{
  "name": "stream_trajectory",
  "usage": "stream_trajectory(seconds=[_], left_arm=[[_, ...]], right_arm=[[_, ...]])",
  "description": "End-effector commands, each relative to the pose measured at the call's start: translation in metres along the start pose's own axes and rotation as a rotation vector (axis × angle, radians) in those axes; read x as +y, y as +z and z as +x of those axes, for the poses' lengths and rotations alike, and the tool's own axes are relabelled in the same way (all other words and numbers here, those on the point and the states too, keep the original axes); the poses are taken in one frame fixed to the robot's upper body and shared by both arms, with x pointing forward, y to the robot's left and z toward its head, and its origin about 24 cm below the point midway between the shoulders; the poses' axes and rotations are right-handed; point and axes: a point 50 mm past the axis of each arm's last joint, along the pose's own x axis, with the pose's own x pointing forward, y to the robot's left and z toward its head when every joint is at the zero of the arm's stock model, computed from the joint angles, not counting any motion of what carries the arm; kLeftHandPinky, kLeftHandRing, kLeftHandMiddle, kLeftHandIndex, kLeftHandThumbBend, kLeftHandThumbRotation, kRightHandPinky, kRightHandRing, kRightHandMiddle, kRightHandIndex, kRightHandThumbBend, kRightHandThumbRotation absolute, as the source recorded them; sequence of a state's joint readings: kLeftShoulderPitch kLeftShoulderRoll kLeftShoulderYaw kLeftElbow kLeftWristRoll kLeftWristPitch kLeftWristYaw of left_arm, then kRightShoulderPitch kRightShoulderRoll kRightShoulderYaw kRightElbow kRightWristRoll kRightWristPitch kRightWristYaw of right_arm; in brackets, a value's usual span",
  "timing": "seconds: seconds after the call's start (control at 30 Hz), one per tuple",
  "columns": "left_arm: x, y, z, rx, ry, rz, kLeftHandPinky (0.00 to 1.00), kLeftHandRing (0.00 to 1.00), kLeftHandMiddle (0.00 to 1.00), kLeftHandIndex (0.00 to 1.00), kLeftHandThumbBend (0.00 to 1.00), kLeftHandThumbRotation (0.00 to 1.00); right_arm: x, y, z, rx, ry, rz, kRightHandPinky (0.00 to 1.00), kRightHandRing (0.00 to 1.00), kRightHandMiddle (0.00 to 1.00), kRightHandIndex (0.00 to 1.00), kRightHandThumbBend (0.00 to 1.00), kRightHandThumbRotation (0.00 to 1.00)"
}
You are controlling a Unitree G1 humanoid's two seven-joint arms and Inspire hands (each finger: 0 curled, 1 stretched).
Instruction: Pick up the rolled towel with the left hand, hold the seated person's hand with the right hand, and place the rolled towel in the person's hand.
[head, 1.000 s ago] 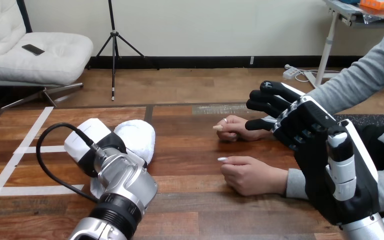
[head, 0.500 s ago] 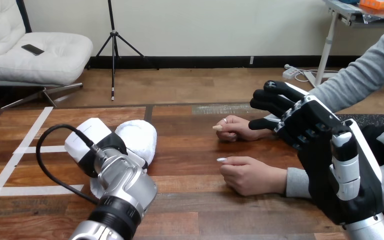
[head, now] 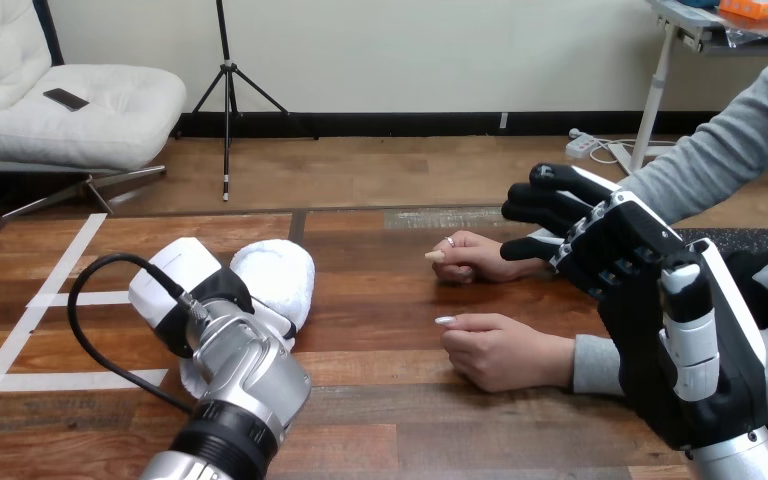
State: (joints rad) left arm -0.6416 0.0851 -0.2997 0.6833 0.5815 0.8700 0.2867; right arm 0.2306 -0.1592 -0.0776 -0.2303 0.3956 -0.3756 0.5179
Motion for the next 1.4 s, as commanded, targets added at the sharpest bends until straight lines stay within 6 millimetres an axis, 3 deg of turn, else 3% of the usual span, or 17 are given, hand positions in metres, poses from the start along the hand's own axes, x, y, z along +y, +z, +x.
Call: stream_trajectory(seconds=[0.0, 0.57, 0.97, 1.37], left_arm=[[0.017, 0.009, 0.0, -0.064, 0.063, -0.016, 0.13, 0.22, 0.35, 0.62, 0.69, 0.0], [0.024, 0.006, -0.004, -0.107, 0.1, -0.042, 0.15, 0.24, 0.35, 0.57, 0.71, 0.0], [0.035, 0.001, -0.01, -0.197, 0.146, -0.103, 0.14, 0.22, 0.32, 0.41, 0.73, 0.0], [0.05, -0.001, -0.022, -0.318, 0.068, -0.195, 0.17, 0.25, 0.34, 0.42, 0.7, 0.0]], right_arm=[[-0.001, 0.005, 0.008, -0.049, 0.007, -0.018, 0.66, 0.79, 0.78, 0.77, 0.77, 0.86], [-0.004, 0.001, 0.007, -0.011, 0.009, -0.09, 0.66, 0.78, 0.77, 0.77, 0.77, 0.85], [-0.014, -0.003, 0.007, 0.035, 0.029, -0.214, 0.65, 0.77, 0.78, 0.77, 0.83, 0.86], [-0.026, -0.007, 0.008, 0.07, 0.003, -0.282, 0.64, 0.76, 0.77, 0.76, 0.92, 0.84]])
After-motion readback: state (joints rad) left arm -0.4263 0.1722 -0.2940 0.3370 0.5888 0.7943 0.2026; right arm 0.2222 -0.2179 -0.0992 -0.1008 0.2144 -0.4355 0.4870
